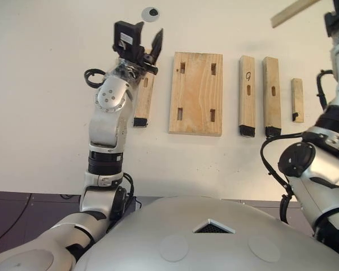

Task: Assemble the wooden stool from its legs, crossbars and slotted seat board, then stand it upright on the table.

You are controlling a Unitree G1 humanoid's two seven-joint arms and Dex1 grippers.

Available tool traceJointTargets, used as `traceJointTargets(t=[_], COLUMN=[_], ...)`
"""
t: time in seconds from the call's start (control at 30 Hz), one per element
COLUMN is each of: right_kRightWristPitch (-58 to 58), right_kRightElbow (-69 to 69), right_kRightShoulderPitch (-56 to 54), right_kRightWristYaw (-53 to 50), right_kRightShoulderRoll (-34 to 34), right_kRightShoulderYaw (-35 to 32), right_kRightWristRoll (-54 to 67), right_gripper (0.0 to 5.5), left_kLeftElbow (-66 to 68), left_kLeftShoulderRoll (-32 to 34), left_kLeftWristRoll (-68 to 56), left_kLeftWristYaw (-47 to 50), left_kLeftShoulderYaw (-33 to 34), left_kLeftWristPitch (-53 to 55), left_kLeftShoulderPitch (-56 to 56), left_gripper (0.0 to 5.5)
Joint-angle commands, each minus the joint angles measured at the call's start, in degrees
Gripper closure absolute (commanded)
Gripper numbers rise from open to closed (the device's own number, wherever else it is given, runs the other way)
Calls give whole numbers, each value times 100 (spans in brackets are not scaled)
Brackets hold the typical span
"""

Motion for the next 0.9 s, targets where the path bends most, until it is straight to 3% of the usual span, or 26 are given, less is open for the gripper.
traceJointTargets(t=[0.03, 0.37, 0.67, 0.9], right_kRightWristPitch=[602, 1053, 1428, 1209], right_kRightElbow=[-953, -1661, -2861, -2920], right_kRightShoulderPitch=[834, 1763, 1956, 2250], right_kRightWristYaw=[-309, -737, -640, -786], right_kRightShoulderRoll=[83, 117, -269, -288], right_kRightShoulderYaw=[-357, -399, 209, 315], right_kRightWristRoll=[598, 947, 814, 358], right_gripper=[511, 511, 511, 511], left_kLeftElbow=[125, 46, 97, 138], left_kLeftShoulderRoll=[-115, -132, -373, -437], left_kLeftWristRoll=[-110, -84, -45, -37], left_kLeftWristYaw=[344, 568, 868, 943], left_kLeftShoulderYaw=[440, 765, 798, 804], left_kLeftWristPitch=[67, 12, -292, -419], left_kLeftShoulderPitch=[172, 427, 667, 719], left_gripper=[372, 543, 550, 550])
